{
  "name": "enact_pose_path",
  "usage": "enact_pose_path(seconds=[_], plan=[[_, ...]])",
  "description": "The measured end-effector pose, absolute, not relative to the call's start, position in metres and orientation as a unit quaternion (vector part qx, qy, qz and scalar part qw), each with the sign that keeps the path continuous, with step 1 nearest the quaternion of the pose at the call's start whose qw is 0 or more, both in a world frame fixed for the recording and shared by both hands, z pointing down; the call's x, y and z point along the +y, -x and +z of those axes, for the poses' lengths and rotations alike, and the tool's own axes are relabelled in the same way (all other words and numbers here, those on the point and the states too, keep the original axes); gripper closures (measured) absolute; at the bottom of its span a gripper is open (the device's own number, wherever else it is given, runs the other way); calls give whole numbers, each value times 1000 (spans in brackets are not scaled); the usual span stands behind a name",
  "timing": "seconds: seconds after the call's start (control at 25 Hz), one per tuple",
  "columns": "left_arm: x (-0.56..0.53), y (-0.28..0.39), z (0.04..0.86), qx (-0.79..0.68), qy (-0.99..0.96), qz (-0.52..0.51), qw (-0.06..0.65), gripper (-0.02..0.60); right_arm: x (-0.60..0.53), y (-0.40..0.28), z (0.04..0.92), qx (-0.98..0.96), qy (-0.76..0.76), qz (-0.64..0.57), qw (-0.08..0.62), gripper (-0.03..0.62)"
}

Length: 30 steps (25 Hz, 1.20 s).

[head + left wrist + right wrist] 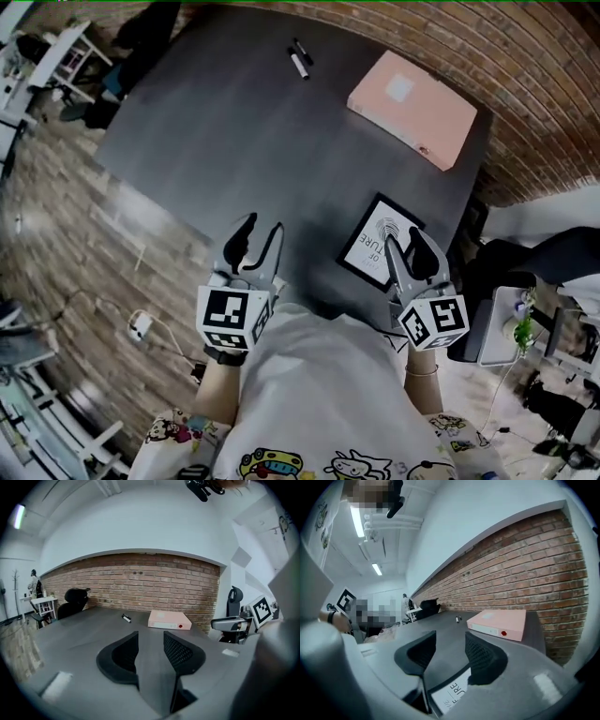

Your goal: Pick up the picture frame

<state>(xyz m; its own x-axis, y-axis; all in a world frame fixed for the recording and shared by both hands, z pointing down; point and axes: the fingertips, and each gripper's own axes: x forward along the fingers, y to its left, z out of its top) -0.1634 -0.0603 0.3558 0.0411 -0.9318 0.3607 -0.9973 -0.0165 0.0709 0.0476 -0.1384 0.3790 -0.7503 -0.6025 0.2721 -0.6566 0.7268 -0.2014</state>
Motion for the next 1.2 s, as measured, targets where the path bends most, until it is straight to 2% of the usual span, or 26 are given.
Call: enact_pose_path(seconds=[0.6,1.2], plan=[[-145,94,360,-518,-833,124,146,408,-135,-127,376,-834,-522,157,88,404],[-167,39,388,-451,-862,156,172,411,-138,-138,392,-828,-522,172,113,404]])
